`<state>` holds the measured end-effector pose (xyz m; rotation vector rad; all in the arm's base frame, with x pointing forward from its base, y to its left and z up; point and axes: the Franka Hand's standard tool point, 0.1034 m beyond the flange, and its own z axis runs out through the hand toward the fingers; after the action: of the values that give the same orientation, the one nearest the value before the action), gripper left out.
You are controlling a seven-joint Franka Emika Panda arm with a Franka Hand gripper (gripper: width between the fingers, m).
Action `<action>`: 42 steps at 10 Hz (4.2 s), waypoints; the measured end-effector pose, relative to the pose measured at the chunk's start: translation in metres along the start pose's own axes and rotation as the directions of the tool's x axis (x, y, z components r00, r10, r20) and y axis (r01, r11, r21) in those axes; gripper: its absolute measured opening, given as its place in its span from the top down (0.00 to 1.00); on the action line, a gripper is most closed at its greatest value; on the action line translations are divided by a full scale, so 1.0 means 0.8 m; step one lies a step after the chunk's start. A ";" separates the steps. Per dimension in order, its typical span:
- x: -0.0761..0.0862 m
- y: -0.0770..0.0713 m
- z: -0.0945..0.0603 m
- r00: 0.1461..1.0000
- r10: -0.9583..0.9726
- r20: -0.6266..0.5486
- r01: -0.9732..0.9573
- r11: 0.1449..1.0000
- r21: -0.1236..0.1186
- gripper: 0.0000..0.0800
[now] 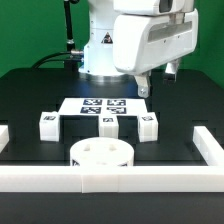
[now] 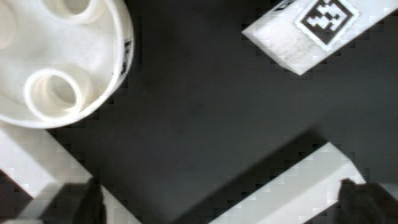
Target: Assemble stool
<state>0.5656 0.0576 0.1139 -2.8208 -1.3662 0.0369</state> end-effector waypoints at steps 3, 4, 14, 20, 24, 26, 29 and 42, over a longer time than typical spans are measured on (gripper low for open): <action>0.000 0.000 0.000 1.000 0.000 0.000 0.000 1.000 0.000 0.19; 0.000 0.000 0.000 1.000 0.000 0.000 0.000 1.000 0.000 0.19; -0.029 0.074 0.065 0.988 -0.153 -0.019 0.153 0.988 0.011 0.19; -0.045 0.085 0.099 0.988 -0.156 -0.021 0.156 0.988 0.018 0.19; -0.053 0.078 0.122 0.988 -0.151 -0.012 0.152 0.988 0.043 0.19; -0.053 0.079 0.127 0.989 -0.149 -0.016 0.149 0.988 0.037 0.19; -0.053 0.080 0.127 0.989 -0.149 -0.017 0.149 0.988 0.036 0.41; -0.041 0.053 0.127 0.981 -0.194 0.005 0.193 0.978 0.072 0.93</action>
Offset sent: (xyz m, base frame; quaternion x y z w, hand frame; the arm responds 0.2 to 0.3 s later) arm 0.0000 0.0000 0.0000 0.0000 0.0000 0.0000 1.0000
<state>0.5758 0.0050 0.0119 -2.6213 -1.6016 0.0989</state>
